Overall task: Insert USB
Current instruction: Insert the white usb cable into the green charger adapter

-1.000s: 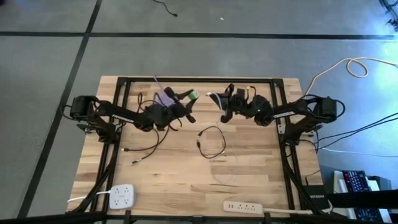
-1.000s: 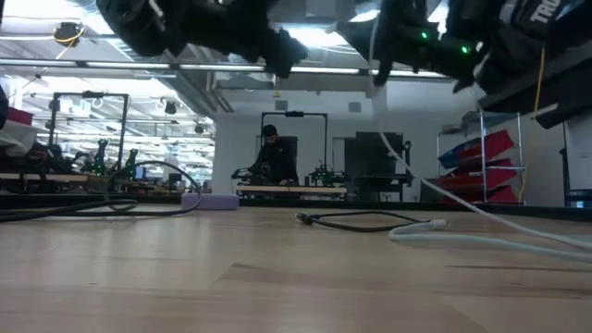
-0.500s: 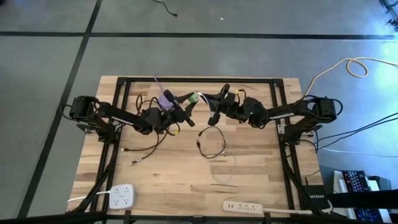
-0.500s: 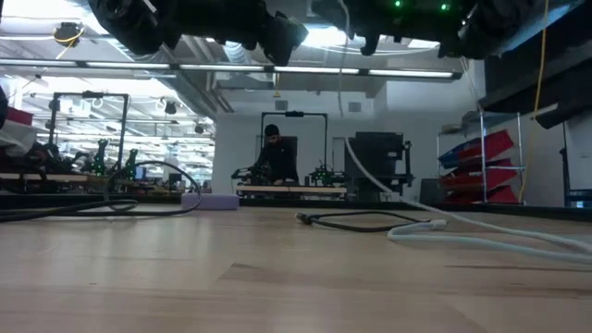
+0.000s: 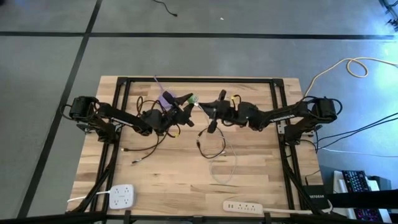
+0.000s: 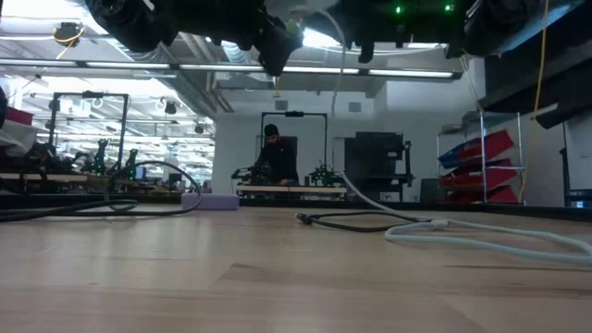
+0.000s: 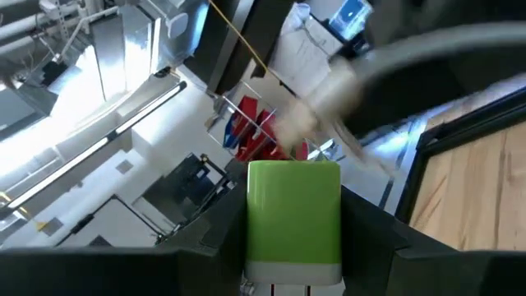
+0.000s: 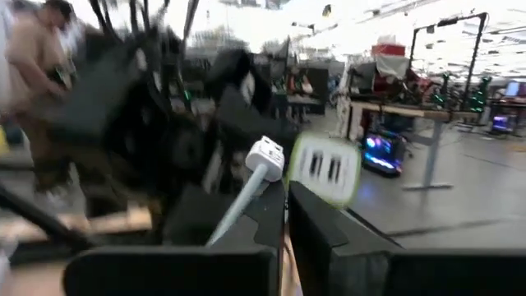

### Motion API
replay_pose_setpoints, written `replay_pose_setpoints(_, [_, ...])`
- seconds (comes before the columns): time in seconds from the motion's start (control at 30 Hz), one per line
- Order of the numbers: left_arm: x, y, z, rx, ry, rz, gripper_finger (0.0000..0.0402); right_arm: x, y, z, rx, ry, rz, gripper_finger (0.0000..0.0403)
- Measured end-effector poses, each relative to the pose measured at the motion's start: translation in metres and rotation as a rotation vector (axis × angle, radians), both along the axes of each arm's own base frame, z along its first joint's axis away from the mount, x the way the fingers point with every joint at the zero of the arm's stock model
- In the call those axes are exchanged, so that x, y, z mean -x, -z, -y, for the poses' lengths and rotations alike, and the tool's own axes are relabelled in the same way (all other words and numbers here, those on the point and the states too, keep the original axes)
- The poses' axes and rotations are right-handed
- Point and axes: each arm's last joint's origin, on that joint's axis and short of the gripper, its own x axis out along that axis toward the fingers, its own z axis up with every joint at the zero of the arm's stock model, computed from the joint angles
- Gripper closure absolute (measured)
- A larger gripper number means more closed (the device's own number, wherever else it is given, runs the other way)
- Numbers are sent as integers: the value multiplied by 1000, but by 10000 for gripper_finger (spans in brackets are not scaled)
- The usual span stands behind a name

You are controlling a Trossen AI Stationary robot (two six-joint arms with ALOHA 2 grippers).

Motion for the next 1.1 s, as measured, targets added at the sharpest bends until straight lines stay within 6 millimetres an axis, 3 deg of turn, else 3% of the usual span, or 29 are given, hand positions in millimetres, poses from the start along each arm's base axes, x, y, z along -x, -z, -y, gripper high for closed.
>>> replay_pose_setpoints(0.23, [1, 2, 1, -8, -75, -46, 277, 0, 18, 1, 68, 28, -212, 397])
replay_pose_setpoints(0.47, [0, 10, -1, 66, -107, -67, 277, 0, 24, -6, 118, 29, -287, 342])
replay_pose_setpoints(0.63, [0, 15, -2, 87, -156, -100, 277, 3, 35, -13, 368, 81, -493, 292])
replay_pose_setpoints(0.73, [2, 16, -2, 83, -218, -122, 277, 4, 52, -15, 475, 9, -650, 268])
replay_pose_setpoints(0.87, [21, 19, -2, 113, -217, -96, 277, -5, 81, -19, 607, -185, -750, 260])
replay_pose_setpoints(0.97, [45, 24, -4, 189, -209, -7, 277, -21, 98, -19, 716, -227, -814, 264])
replay_pose_setpoints(1.1, [73, 36, -6, 255, -237, 56, 277, -53, 104, -16, 740, -214, -847, 269])
